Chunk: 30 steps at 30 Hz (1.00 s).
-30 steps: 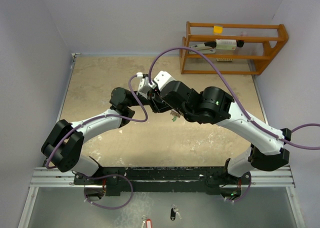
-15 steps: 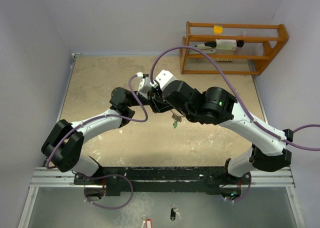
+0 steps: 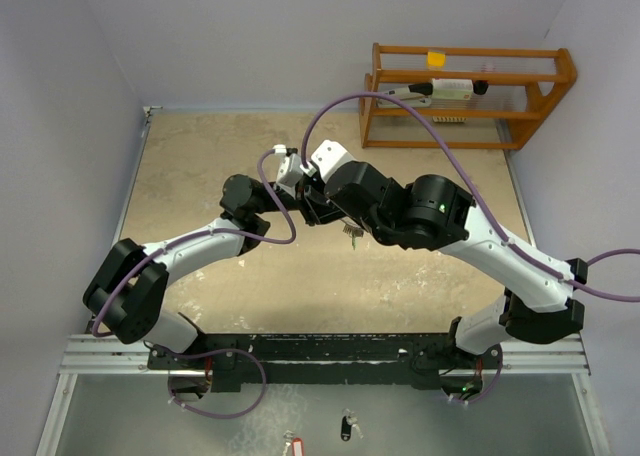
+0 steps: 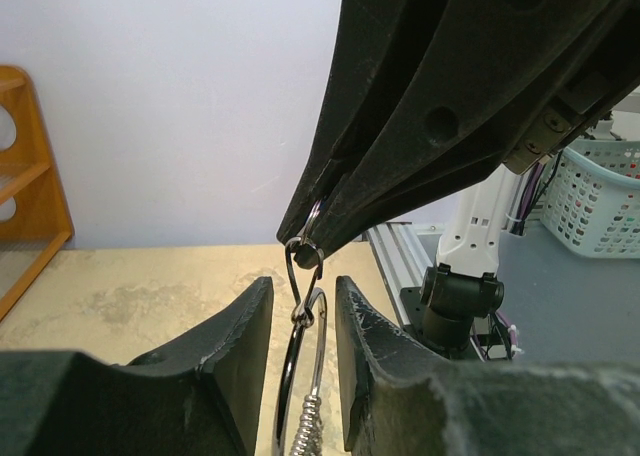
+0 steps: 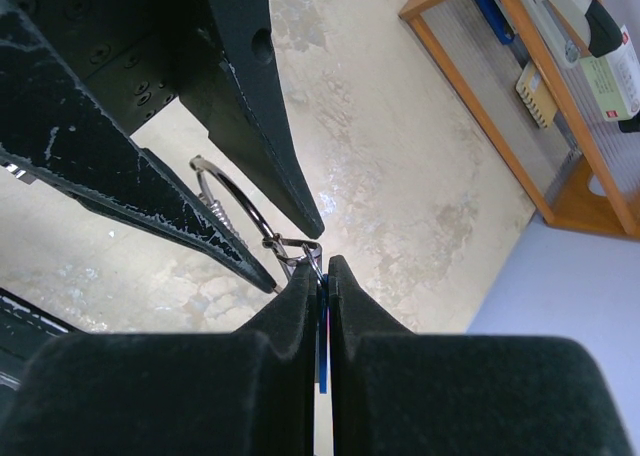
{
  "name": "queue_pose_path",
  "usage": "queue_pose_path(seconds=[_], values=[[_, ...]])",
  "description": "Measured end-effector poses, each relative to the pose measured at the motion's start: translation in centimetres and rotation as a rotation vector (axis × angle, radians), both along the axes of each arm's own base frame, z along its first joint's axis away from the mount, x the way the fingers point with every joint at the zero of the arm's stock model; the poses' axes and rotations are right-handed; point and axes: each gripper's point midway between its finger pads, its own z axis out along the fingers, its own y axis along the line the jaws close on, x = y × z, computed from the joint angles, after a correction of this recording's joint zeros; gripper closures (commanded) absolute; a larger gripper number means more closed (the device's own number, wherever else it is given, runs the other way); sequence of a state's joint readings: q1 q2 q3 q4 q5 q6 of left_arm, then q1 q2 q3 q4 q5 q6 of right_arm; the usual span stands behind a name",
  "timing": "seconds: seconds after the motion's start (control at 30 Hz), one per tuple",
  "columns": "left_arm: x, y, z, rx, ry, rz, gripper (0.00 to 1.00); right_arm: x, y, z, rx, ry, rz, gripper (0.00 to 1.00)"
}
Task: Remove the keys from the keyring
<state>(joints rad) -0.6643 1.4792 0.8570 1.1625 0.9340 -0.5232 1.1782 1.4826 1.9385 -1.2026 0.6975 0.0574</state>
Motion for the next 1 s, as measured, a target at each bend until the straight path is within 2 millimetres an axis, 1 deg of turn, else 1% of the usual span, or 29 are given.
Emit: queue_pose_path(seconds=[0.17,0.27,0.53,1.0], values=[[0.01,-0.03,-0.03,-0.002,0.003,-0.002,0.76,-0.02,0.02,0.00,0.000,0.000,0.001,1.00],[0.06,-0.07,-0.01,-0.007,0.005,-0.002,0.80,-0.04,0.04,0.01,0.001,0.000,0.001,1.00],[0.06,-0.06,0.20,-0.020,0.007,-0.005,1.00,-0.05,0.04,0.06,0.002,-0.002,0.001,1.00],[0.08,-0.16,0.37,-0.029,0.004,0.002,1.00,-0.04,-0.34,0.32,0.003,-0.017,-0.007,1.00]])
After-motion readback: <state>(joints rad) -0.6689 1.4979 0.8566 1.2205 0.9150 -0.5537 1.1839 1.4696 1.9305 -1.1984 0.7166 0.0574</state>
